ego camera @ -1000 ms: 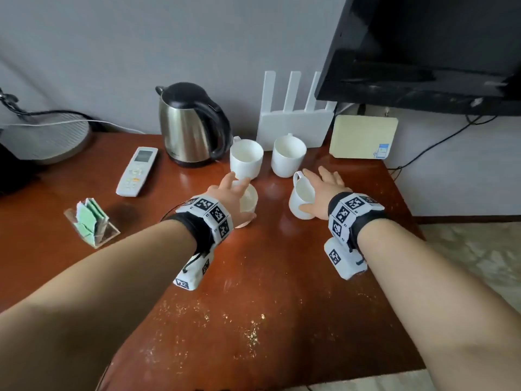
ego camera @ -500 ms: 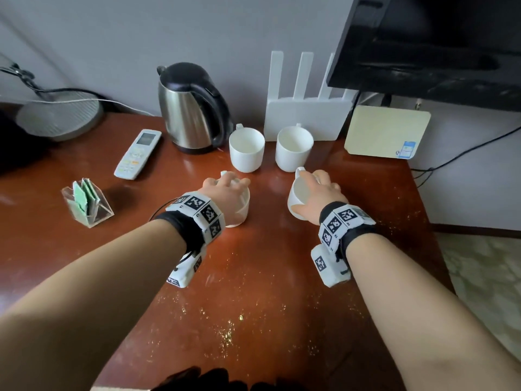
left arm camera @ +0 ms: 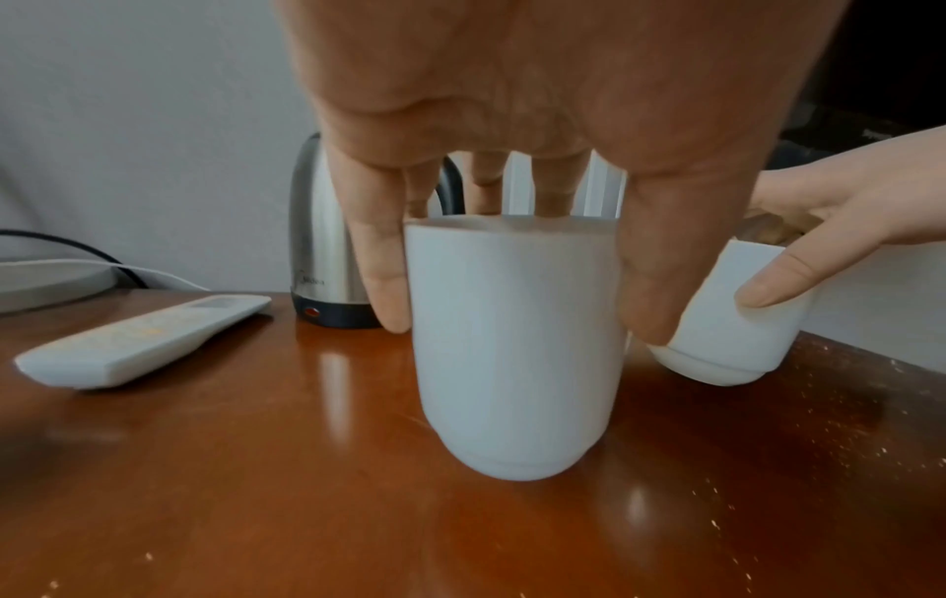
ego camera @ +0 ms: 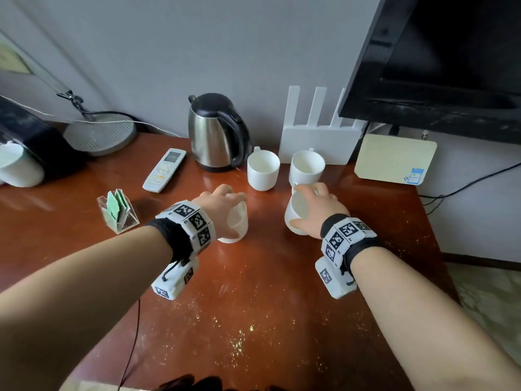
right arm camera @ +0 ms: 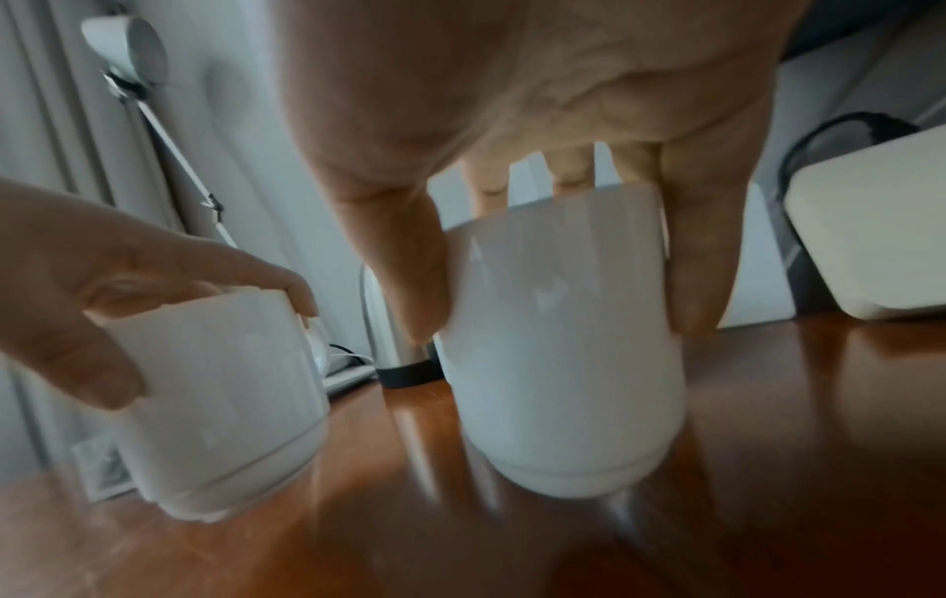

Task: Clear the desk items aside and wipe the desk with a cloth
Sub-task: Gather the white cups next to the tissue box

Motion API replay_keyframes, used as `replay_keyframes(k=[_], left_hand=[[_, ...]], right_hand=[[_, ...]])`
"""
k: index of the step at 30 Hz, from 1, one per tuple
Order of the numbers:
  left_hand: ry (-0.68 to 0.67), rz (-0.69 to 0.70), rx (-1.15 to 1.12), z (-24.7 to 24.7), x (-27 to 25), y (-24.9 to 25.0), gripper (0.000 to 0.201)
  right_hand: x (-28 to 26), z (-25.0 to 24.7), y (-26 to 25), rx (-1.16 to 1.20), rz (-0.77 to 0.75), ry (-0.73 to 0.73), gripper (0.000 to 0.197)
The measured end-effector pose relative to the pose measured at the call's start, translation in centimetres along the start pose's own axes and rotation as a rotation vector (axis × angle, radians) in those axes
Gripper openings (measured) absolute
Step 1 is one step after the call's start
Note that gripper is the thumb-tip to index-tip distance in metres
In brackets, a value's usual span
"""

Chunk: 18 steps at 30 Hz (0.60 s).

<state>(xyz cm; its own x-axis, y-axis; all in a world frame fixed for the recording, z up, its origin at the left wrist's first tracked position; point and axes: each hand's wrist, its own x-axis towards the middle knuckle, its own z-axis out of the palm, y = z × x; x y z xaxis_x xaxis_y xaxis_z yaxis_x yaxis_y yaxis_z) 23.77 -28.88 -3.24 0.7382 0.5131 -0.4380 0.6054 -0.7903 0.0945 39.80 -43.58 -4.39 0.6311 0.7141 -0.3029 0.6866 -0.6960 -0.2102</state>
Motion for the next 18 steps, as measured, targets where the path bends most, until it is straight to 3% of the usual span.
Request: replay_keyframes(k=[9, 18], left_hand=[[0.138, 0.046, -0.058, -2.4, -4.0, -6.3, 0.088], [0.222, 0.090, -0.056, -3.6, -10.3, -17.4, 0.084]], right_hand=[[-2.9, -3.0, -8.5, 0.013, -0.156, 0.081, 0.076], [-6.4, -2.7, -21.2, 0.006, -0.213, 0.136, 0.076]])
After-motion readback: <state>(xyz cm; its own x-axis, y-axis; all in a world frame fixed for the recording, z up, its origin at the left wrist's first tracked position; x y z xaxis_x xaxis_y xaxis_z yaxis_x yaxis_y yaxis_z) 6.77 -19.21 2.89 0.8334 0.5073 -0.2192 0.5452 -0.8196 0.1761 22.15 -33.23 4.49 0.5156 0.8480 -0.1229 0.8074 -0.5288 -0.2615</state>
